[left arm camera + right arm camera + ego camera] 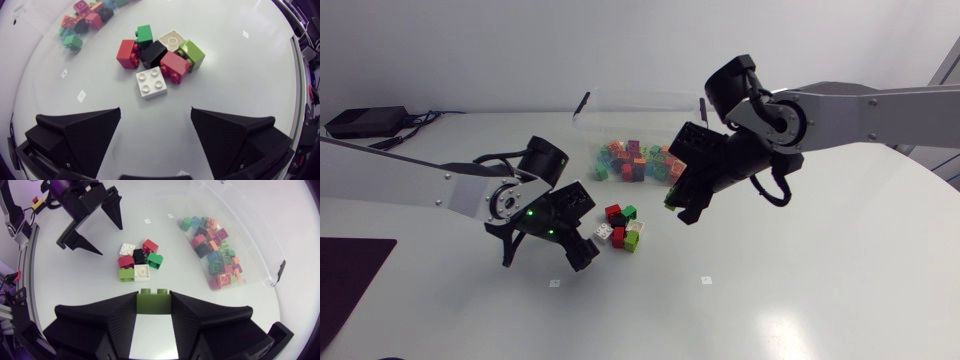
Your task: Place the duplo bricks in the container
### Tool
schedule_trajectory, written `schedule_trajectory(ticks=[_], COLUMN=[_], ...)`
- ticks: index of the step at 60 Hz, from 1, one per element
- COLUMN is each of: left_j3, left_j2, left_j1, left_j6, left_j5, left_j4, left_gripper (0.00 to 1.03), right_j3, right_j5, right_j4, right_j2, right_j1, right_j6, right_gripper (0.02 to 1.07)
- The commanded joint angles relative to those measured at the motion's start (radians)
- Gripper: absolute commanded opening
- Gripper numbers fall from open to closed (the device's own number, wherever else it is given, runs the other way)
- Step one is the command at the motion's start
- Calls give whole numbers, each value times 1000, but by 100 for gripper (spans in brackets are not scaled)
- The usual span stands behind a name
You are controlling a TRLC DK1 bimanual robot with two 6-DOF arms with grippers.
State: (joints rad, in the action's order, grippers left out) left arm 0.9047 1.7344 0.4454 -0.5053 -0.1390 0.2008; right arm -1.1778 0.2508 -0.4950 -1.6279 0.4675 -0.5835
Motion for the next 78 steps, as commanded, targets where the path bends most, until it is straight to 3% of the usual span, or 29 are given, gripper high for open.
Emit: schedule_trajectory(ticks=[1, 34, 42, 44, 52, 54, 55, 56, 65, 78], left_j3=[51, 177, 186, 188, 184, 184, 183, 183, 151, 108], left_j2=[57, 197, 221, 225, 226, 226, 226, 226, 203, 132], left_j1=[13, 26, 29, 30, 38, 41, 44, 44, 52, 49], left_j6=[62, 166, 169, 169, 169, 169, 169, 169, 156, 126], left_j5=[24, 61, 61, 61, 61, 61, 61, 61, 61, 61], left_j4=[-4, -17, -17, -17, -17, -17, -17, -17, -17, -17], left_gripper=[98, 88, 72, 64, 51, 45, 34, 32, 24, 23], right_j3=[-3, -121, -203, -244, -318, -336, -352, -361, -404, -471], right_j5=[11, 50, 50, 48, 45, 45, 45, 42, 28, -1], right_j4=[-16, 41, 72, 85, 118, 124, 128, 136, 193, 246], right_j2=[30, 54, 10, -20, -84, -99, -115, -125, -190, -279], right_j1=[-18, -61, -81, -96, -110, -113, -113, -116, -128, -136], right_j6=[20, 142, 195, 223, 269, 286, 295, 306, 349, 392], right_gripper=[35, 35, 35, 35, 35, 35, 35, 35, 35, 35])
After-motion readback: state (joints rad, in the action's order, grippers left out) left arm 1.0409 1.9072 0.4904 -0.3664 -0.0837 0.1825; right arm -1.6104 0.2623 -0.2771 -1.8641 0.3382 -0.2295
